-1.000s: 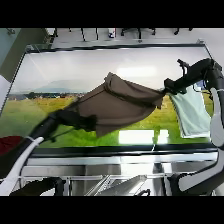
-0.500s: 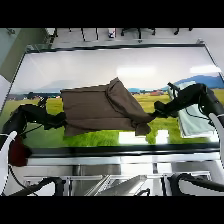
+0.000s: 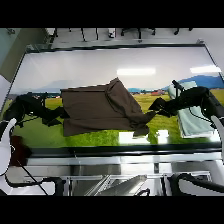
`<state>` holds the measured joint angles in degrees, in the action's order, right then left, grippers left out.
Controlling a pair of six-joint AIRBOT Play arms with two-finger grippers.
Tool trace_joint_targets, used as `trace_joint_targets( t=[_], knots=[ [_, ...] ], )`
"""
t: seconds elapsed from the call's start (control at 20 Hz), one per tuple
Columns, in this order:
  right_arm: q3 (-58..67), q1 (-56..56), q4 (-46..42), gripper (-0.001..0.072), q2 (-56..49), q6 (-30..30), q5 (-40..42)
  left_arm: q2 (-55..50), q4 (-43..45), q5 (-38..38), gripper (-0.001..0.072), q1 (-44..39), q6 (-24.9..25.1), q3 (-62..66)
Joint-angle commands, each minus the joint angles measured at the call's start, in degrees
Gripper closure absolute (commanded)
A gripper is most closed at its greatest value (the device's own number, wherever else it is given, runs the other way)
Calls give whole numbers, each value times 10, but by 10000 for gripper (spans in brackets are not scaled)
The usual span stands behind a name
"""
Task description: Fold the shirts.
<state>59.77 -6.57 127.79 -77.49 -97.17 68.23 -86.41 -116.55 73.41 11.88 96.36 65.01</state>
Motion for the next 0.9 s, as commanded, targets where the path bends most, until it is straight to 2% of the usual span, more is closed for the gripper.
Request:
trace_joint_targets(
  t=[0.0, 0.1, 0.25, 0.45, 0.65, 0.7, 0.75, 0.85],
  knots=[
    [9, -25, -35, 118, 30, -28, 99, -5, 1, 96, 10, 33, 3, 64],
    [-16, -18, -80, 118, 65, -18, 119, 18, 12, 95, 10, 59, 13, 58],
    [-90, 12, -80, 118, 123, -8, 85, 61, 11, 41, 10, 74, 21, -27],
    [-165, 98, -70, 119, 134, 12, -22, 80, 8, -52, 10, 46, 38, -137],
    [-170, 122, 20, 124, 60, 6, -137, 80, 10, -150, 10, -3, 42, -169],
    [-169, 121, 17, 183, 42, 2, -150, 80, 9, -160, 10, -7, 41, -165],
    [-167, 116, 17, 277, 29, -11, -149, 80, 9, -162, 10, -7, 41, -160],
    [-166, 106, 17, 280, 21, -27, -147, 80, 8, -155, 10, -7, 41, -156]
  ],
)
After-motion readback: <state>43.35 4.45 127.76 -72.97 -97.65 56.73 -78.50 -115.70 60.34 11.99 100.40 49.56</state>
